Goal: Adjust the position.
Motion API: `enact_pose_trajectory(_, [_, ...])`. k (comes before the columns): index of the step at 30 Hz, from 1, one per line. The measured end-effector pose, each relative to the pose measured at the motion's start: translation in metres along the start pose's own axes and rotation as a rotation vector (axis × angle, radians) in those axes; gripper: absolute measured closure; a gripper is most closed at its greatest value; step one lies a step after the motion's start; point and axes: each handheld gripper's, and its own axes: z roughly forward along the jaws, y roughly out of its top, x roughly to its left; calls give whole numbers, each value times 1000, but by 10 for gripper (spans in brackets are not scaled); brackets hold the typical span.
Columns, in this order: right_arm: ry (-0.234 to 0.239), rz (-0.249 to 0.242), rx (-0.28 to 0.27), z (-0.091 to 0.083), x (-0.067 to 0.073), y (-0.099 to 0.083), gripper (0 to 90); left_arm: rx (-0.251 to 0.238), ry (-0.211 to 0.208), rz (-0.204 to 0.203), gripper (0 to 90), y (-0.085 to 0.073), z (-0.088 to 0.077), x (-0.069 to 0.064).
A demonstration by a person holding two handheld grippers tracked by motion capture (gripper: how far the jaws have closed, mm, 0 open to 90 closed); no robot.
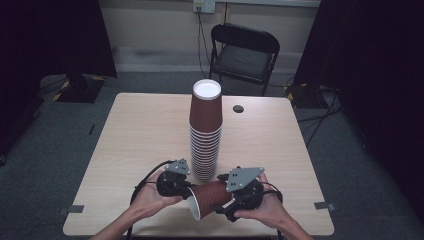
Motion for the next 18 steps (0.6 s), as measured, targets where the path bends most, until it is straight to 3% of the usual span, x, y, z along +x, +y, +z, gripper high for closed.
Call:
enact_pose_trajectory(4, [11,-64,23,4,3,1,135,47,-20,-16,845,6,1,2])
enact_pose_trajectory(7, [1,-123,55,8,7,3,127,74,-15,-3,845,11,1,3])
enact_pose_trajectory(8, [1,-123,55,8,7,3,127,74,-15,-3,846,11,1,3])
enact_pose_trajectory(9, [-13,-166,72,10,10,4,119,85,-6,1,846,13,1,3])
enact_pose_trajectory(14, [-33,-205,97,14,14,6,92,72,-3,1,849,15,2,3])
enact_pose_trajectory(15, [-32,-220,109,16,14,6,83,100,7,-1,853,17,3,2])
enact_pose_trajectory(18, [-29,-238,124,21,16,5,77,110,4,-14,858,20,4,4])
